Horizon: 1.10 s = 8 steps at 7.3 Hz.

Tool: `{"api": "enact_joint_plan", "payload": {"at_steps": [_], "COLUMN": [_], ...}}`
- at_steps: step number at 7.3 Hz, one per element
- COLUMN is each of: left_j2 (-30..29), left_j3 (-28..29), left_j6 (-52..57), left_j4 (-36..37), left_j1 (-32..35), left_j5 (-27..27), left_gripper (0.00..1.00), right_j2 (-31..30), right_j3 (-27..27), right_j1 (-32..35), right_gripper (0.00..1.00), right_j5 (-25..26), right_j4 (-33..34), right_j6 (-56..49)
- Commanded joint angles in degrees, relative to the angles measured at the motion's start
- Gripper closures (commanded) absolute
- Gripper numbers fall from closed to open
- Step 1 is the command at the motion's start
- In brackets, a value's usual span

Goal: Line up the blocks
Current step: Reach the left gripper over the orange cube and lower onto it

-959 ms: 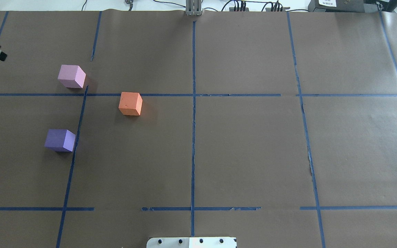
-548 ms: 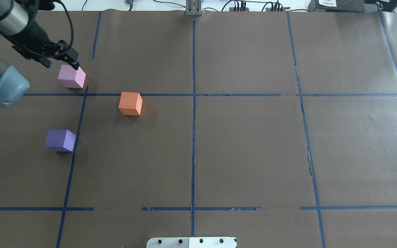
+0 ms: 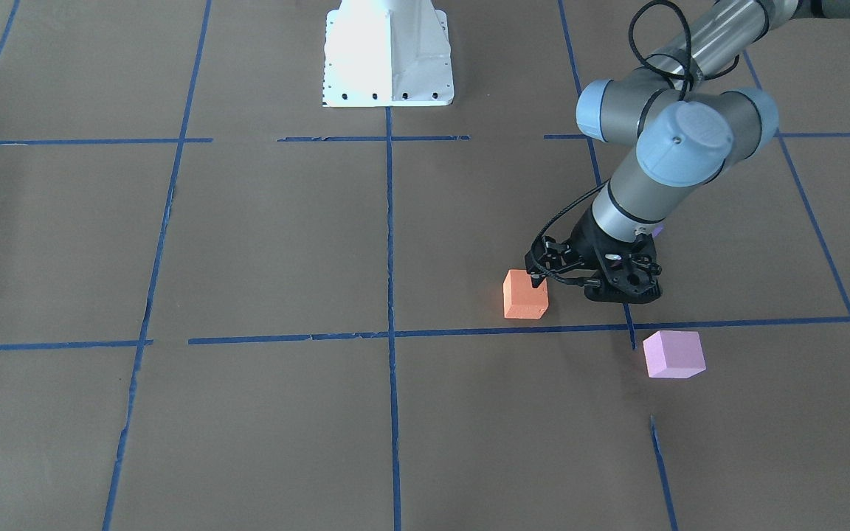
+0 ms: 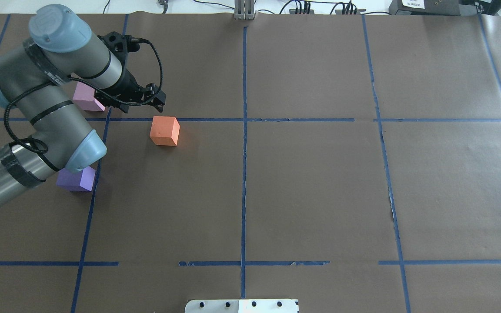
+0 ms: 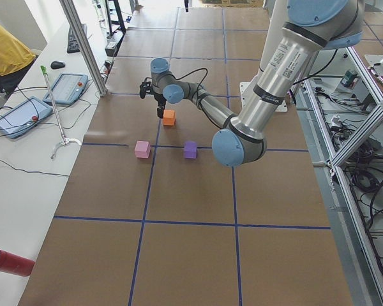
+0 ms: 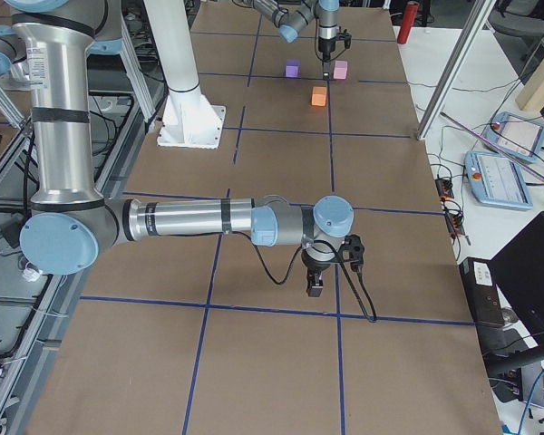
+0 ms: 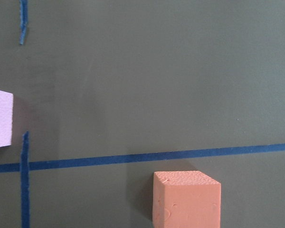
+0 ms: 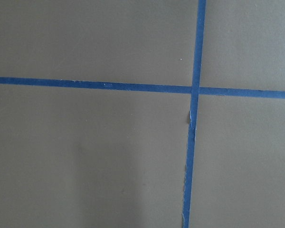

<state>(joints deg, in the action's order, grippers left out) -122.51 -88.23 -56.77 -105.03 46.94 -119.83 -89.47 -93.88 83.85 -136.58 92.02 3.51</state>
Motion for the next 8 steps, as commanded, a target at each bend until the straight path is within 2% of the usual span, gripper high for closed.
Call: {"api": "enact_joint_plan", "payload": {"at_steps": [1,3,5,6,7,8], "left_j2": [-1.4,-1.6,-1.7,-1.9,-2.0,-1.9], "left_j3": [1.8,3.9,4.7,5.0,5.4,5.4], "left_j6": [-2.7,-3.0,-3.3,-3.3,-3.3,-3.4], "left_j4": [-1.0,-1.0,-1.1,-1.1,-1.2,-1.2], "left_j1": [-3.2,-4.9,-5.8,-5.8,-5.8,-6.4], "left_j5": [3.2,7.1,7.2,7.2,7.1,7.1], "left_gripper": [0.00,0.00,0.01,0.15,0.39,0.41], "right_j2": [0.0,0.0,0.0,0.0,0.0,0.0], "right_j3": [0.0,0.0,-0.1,-0.1,0.0,0.0], "right_j1": [0.0,0.0,0.0,0.0,0.0,0.0], "right_gripper": [0.00,0.00,0.00,0.00,0.00,0.00], "right_j5": [0.0,0.0,0.0,0.0,0.0,0.0], "right_j4": [0.0,0.0,0.0,0.0,0.0,0.0], "right_j6": [0.0,0.0,0.0,0.0,0.0,0.0]}}
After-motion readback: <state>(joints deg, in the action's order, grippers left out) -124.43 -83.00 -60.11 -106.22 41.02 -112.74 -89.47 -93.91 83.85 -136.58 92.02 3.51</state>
